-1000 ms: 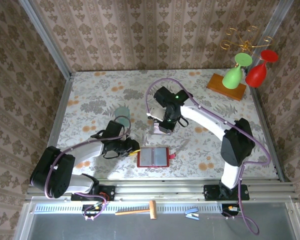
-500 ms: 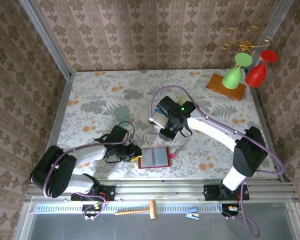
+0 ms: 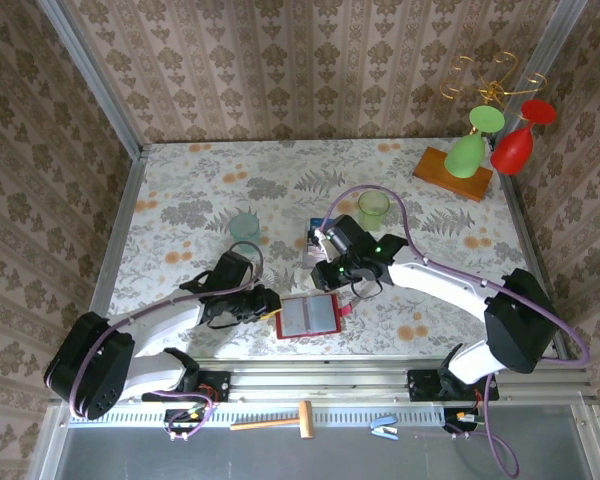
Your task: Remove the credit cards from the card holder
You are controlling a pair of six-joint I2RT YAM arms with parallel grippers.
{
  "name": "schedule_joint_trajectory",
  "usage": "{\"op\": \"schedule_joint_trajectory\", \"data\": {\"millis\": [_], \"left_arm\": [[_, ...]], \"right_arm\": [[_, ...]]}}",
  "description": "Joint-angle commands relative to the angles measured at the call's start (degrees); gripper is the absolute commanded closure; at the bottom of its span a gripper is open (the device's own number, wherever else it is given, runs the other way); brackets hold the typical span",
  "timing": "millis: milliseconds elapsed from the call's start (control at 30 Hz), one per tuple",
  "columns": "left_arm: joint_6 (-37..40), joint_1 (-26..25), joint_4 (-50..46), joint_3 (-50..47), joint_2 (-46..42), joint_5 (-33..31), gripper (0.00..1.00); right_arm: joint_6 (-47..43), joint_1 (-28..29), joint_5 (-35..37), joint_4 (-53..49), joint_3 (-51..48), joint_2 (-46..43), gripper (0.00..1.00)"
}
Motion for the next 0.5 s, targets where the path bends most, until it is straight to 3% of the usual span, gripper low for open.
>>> {"op": "schedule_joint_trajectory", "data": {"millis": [0, 467], "left_arm": [[-1.21, -0.05, -1.52, 0.46, -0.57, -0.29, 0.77], [-2.86, -0.14, 2.85, -3.41, 1.31, 1.27, 0.96]], "right_arm": [[14.09, 0.66, -3.11, 7.72, -2.59, -1.17, 0.87], [24.55, 2.14, -10.93, 13.54, -4.71, 6.72, 0.88]]}}
